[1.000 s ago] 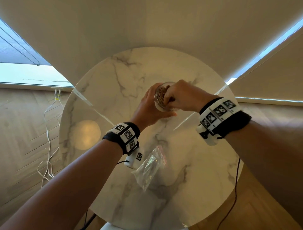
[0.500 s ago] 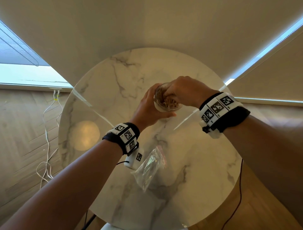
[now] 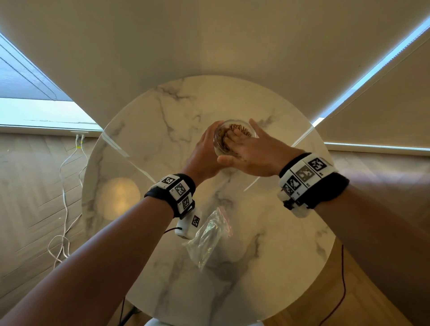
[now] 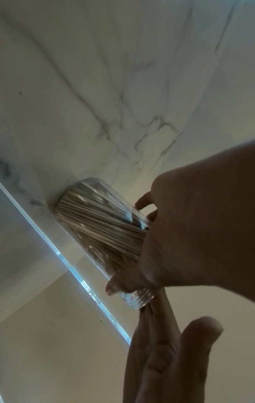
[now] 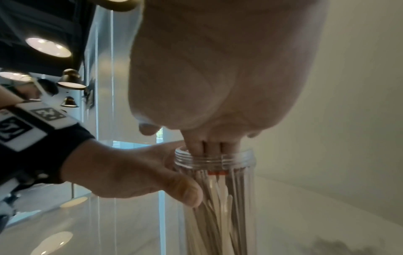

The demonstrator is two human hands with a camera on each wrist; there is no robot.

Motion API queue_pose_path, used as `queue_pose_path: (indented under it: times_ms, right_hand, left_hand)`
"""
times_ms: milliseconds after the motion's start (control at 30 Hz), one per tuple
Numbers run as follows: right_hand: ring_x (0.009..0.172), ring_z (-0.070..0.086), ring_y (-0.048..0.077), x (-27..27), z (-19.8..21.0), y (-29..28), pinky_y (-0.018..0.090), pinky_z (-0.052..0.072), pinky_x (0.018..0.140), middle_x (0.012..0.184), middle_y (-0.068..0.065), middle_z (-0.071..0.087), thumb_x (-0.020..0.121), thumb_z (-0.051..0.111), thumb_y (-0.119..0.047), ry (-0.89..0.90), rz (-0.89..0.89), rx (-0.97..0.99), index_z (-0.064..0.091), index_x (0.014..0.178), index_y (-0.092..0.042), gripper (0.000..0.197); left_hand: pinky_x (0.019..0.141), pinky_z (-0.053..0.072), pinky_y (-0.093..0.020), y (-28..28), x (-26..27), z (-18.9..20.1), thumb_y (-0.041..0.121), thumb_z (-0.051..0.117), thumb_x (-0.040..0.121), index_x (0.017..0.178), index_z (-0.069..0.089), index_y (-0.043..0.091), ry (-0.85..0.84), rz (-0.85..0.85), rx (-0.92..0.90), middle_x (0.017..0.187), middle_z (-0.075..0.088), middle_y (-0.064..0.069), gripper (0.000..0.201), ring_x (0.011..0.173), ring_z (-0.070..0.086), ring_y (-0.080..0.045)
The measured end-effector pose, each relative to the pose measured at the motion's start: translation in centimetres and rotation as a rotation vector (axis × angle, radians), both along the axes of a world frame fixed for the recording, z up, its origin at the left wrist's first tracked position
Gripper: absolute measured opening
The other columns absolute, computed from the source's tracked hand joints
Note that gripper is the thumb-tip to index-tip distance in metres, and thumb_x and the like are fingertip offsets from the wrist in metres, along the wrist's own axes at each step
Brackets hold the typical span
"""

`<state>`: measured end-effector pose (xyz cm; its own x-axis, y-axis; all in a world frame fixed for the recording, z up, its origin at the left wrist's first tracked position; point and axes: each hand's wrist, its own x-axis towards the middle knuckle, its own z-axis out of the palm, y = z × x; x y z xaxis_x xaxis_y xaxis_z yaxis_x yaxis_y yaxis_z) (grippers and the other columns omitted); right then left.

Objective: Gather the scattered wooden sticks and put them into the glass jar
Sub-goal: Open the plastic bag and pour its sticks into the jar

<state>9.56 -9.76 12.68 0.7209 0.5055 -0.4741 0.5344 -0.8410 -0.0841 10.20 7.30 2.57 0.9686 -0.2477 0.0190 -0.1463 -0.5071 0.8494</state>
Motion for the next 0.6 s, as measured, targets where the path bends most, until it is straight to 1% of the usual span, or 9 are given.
queue_pose_path:
  times_ms: [67, 100, 167, 200, 300, 367, 433, 500, 600]
  right_hand:
    - [0.158, 0.005, 0.015, 0.2, 0.0, -0.4, 0.051, -0.020, 0.122, 0.171, 0.007, 0.011, 0.094, 0.000, -0.075, -0.076, -0.054, 0.043, 0.015, 0.163, -0.012, 0.094]
    - [0.158, 0.005, 0.015, 0.2, -0.1, -0.5, 0.052, -0.019, 0.122, 0.171, 0.007, 0.011, 0.092, -0.003, -0.076, -0.090, -0.067, 0.038, 0.018, 0.163, -0.014, 0.096]
    - [0.158, 0.004, 0.016, -0.1, -0.7, -0.7, 0.054, -0.016, 0.123, 0.172, 0.007, 0.007, 0.086, -0.007, -0.080, -0.057, -0.054, -0.002, 0.023, 0.162, -0.021, 0.101]
    - [0.158, 0.003, 0.017, -0.3, -1.0, -0.7, 0.053, -0.015, 0.123, 0.172, 0.007, 0.006, 0.086, -0.005, -0.080, -0.048, -0.057, 0.000, 0.025, 0.162, -0.023, 0.100]
    - [0.157, 0.013, 0.020, -0.7, -0.6, -1.1, 0.048, -0.006, 0.126, 0.171, 0.005, 0.014, 0.102, 0.022, -0.065, -0.101, -0.130, 0.141, 0.033, 0.158, -0.020, 0.073]
    - [0.154, 0.021, 0.022, -1.7, -0.5, -1.2, 0.043, 0.008, 0.125, 0.168, 0.004, 0.023, 0.106, 0.040, -0.050, -0.174, -0.158, 0.303, 0.040, 0.154, -0.018, 0.058]
    - [0.151, 0.026, 0.021, -3.4, -0.4, -1.6, 0.040, 0.020, 0.121, 0.165, 0.002, 0.031, 0.105, 0.049, -0.042, -0.218, -0.190, 0.438, 0.045, 0.151, -0.016, 0.053]
    - [0.147, 0.033, 0.020, -6.0, -0.7, -2.2, 0.038, 0.028, 0.118, 0.159, 0.003, 0.039, 0.105, 0.051, -0.038, -0.245, -0.208, 0.537, 0.048, 0.148, -0.014, 0.050]
    - [0.136, 0.045, 0.016, -11.4, -2.8, -3.4, 0.027, 0.035, 0.111, 0.147, 0.004, 0.051, 0.103, 0.056, -0.029, -0.202, -0.225, 0.632, 0.055, 0.141, -0.013, 0.042]
  left_hand:
    - [0.096, 0.050, -0.016, -0.1, 0.0, 0.4, 0.041, 0.094, 0.068, 0.151, 0.036, 0.016, 0.044, 0.027, -0.028, 0.139, 0.053, 0.005, 0.105, 0.118, 0.055, -0.008]
    - [0.097, 0.051, -0.018, -0.1, -0.1, 0.5, 0.045, 0.095, 0.064, 0.150, 0.036, 0.018, 0.063, 0.036, -0.047, 0.139, 0.053, 0.006, 0.108, 0.119, 0.056, -0.009]
    - [0.105, 0.054, -0.037, -0.2, -0.1, 0.2, 0.054, 0.093, 0.060, 0.152, 0.034, 0.020, 0.078, 0.031, -0.072, 0.143, 0.053, 0.001, 0.114, 0.125, 0.057, -0.016]
    - [0.107, 0.053, -0.042, -0.2, -0.1, 0.2, 0.054, 0.093, 0.060, 0.153, 0.033, 0.020, 0.083, 0.025, -0.071, 0.144, 0.053, -0.001, 0.115, 0.128, 0.057, -0.018]
    - [0.109, 0.049, -0.039, -0.2, -0.1, 0.8, 0.051, 0.093, 0.061, 0.155, 0.030, 0.019, 0.109, 0.008, -0.050, 0.147, 0.051, -0.001, 0.118, 0.128, 0.053, -0.016]
    - [0.112, 0.046, -0.039, 0.2, -0.1, 1.0, 0.059, 0.091, 0.061, 0.159, 0.023, 0.019, 0.089, -0.034, -0.007, 0.151, 0.048, 0.001, 0.125, 0.133, 0.051, -0.016]
    - [0.117, 0.041, -0.042, 1.0, -0.2, 0.9, 0.070, 0.086, 0.061, 0.162, 0.014, 0.023, 0.085, -0.074, 0.090, 0.159, 0.043, -0.001, 0.133, 0.142, 0.045, -0.020]
    - [0.117, 0.037, -0.039, 2.1, -0.9, 0.7, 0.062, 0.087, 0.069, 0.162, 0.017, 0.025, 0.082, -0.078, 0.167, 0.161, 0.041, -0.003, 0.122, 0.144, 0.042, -0.020]
    - [0.117, 0.040, -0.039, 3.8, -3.6, 0.3, 0.039, 0.084, 0.085, 0.153, 0.042, 0.016, 0.015, -0.066, 0.186, 0.151, 0.049, -0.007, 0.083, 0.136, 0.049, -0.020]
